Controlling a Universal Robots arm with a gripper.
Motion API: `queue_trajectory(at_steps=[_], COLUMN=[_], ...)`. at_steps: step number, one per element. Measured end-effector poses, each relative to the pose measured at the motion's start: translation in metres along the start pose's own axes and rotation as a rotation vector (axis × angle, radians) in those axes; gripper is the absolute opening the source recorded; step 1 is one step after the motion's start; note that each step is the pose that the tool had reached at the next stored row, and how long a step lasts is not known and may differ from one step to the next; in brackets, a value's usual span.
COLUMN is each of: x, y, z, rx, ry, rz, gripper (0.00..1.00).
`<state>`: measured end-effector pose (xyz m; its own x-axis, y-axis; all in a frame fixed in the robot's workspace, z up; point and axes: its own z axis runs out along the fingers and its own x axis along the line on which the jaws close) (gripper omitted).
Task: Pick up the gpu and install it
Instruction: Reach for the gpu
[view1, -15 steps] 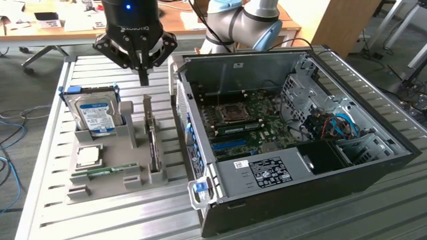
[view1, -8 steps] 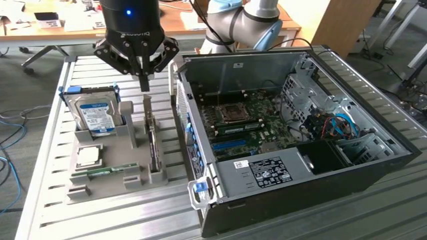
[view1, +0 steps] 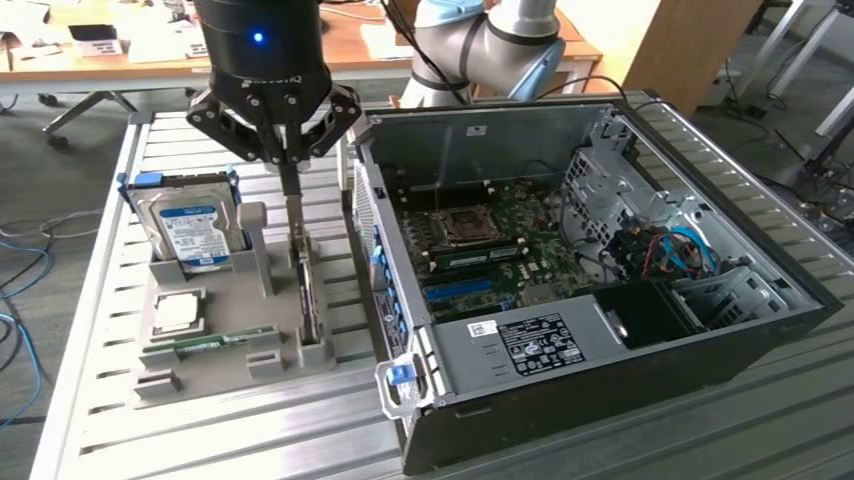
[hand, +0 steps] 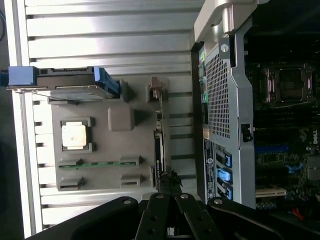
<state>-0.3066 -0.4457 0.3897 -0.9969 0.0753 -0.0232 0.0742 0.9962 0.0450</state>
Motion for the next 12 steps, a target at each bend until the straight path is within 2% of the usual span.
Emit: queue_trajectory(at_steps=[4,12], x=[-0.0006,-0.0008], y=[-0.008,-0.0119], z=[0.0002,0.0006], rx=[0.0,-0.0002], ry=[0.0,-0.0001], rz=[0.0,0.0], gripper=[0.11,0.11])
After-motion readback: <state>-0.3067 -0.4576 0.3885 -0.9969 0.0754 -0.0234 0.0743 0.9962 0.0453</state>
